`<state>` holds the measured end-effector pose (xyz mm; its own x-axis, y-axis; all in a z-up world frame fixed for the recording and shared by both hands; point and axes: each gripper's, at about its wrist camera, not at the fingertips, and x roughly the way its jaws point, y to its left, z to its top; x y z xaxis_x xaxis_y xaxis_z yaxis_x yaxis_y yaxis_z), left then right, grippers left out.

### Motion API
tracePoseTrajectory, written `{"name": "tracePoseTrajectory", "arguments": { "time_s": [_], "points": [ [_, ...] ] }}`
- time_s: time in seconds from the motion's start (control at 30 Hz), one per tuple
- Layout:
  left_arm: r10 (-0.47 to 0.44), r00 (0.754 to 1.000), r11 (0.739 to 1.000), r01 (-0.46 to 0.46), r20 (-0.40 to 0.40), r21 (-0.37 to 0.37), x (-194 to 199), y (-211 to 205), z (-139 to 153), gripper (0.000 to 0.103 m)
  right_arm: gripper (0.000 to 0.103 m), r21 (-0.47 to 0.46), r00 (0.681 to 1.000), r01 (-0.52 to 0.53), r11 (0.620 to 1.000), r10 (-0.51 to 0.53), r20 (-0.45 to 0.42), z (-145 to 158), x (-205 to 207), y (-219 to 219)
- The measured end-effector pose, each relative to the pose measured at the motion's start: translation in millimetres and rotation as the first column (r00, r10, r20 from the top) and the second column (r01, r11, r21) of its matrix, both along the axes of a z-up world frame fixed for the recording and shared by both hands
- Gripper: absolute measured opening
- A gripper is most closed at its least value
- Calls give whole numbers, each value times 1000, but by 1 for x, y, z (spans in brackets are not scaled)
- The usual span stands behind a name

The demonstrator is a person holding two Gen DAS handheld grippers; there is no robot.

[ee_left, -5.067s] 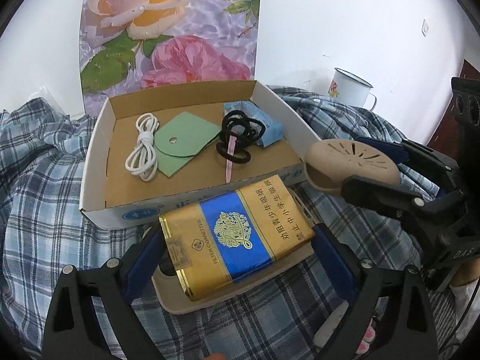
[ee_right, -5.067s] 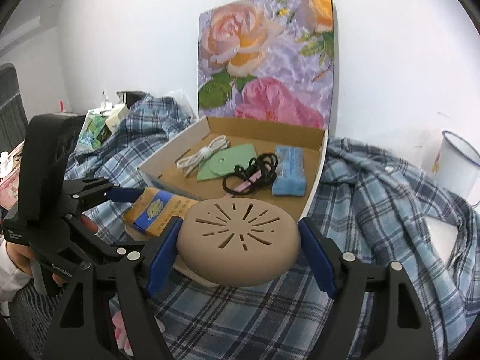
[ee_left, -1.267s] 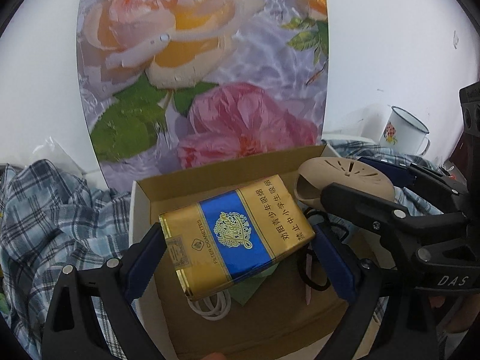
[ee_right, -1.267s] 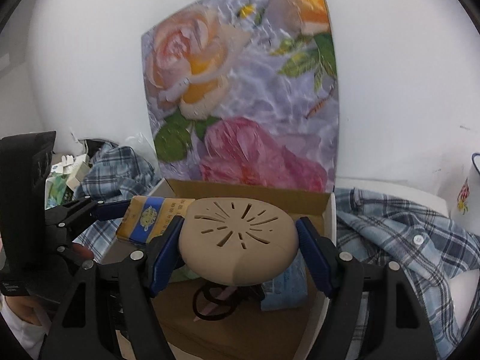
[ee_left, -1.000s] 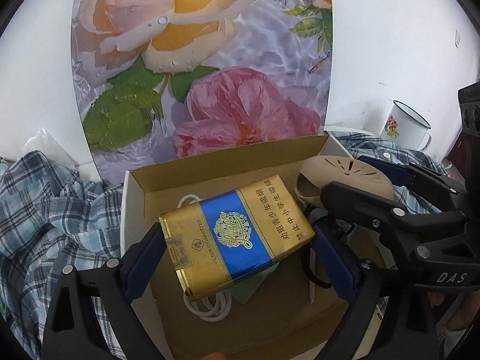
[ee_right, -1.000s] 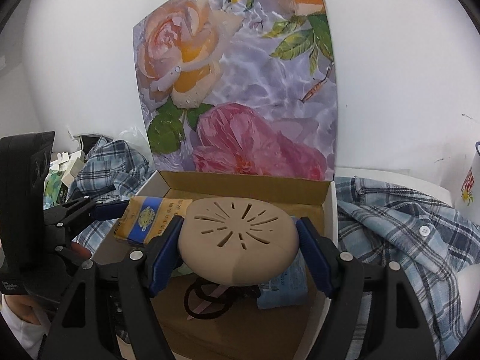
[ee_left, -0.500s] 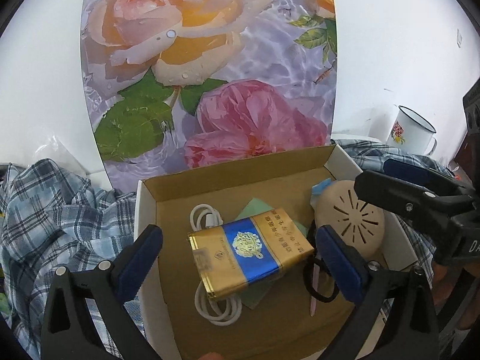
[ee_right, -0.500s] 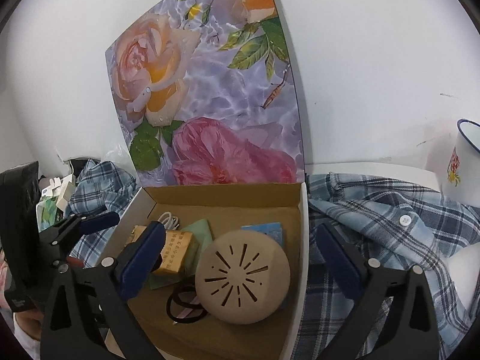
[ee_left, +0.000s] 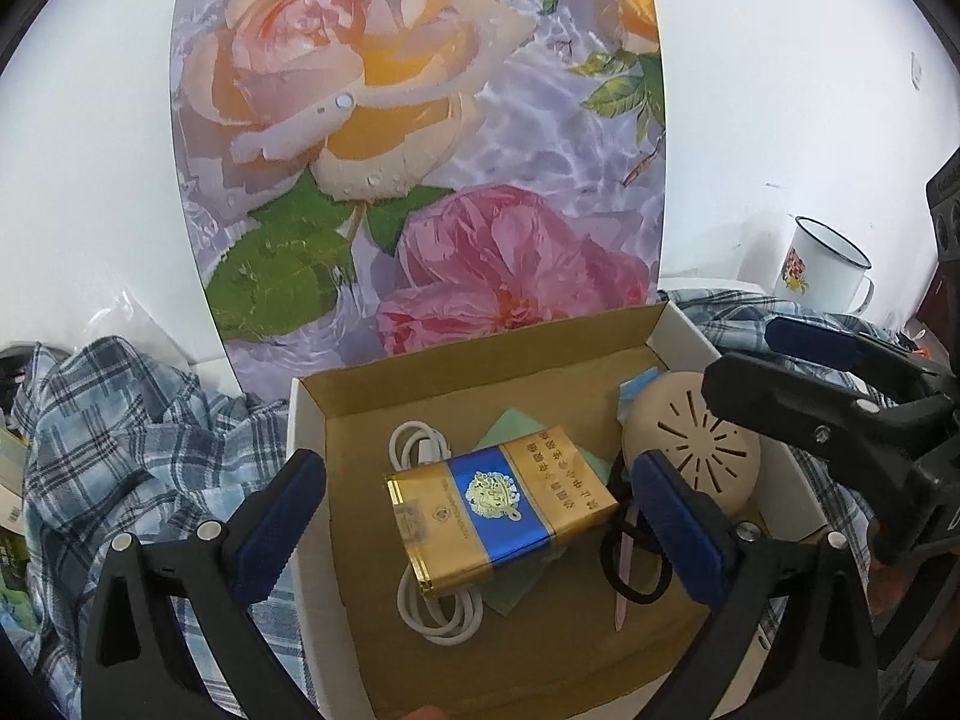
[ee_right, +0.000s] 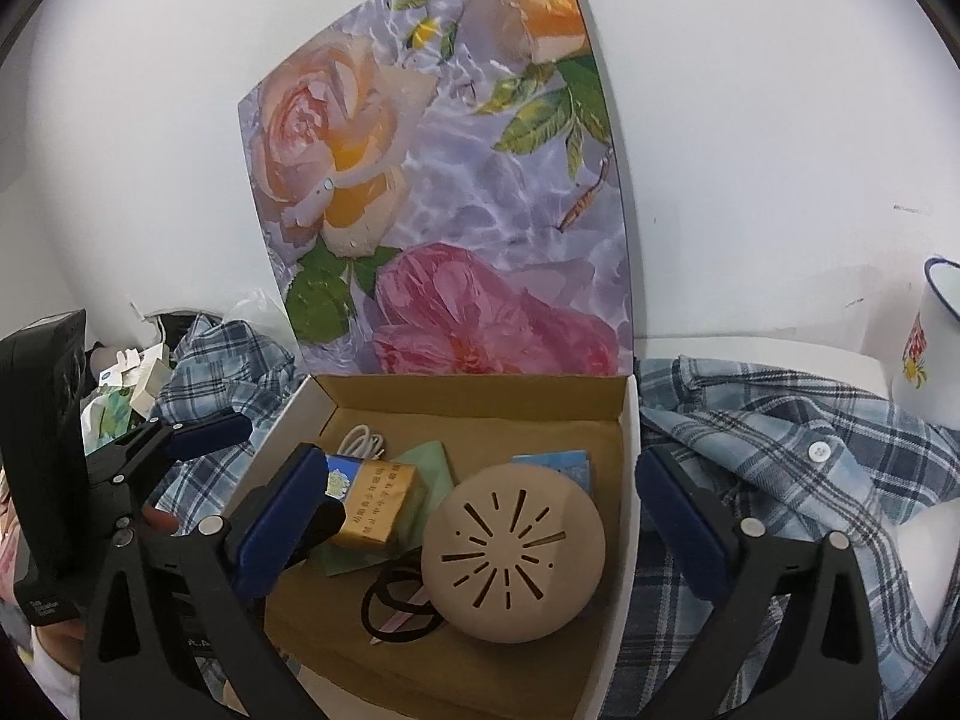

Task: Organize soft objects
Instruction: 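Lower the gold pack into the box with the left tool while the right tool places the disc, then withdraw both open tools from the box toward the beige phone case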

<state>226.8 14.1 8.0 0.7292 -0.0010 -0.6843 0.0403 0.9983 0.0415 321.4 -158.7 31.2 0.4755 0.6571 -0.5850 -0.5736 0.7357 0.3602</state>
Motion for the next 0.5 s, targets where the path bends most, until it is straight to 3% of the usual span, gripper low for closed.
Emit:
{"name": "tracePoseTrajectory", "arguments": {
  "time_s": [0.5],
  "points": [
    [1, 997, 1000, 1, 78, -32, -17, 0, 35, 103, 102, 22, 997, -1, 1000, 0, 73, 35, -13, -13]
  ]
}}
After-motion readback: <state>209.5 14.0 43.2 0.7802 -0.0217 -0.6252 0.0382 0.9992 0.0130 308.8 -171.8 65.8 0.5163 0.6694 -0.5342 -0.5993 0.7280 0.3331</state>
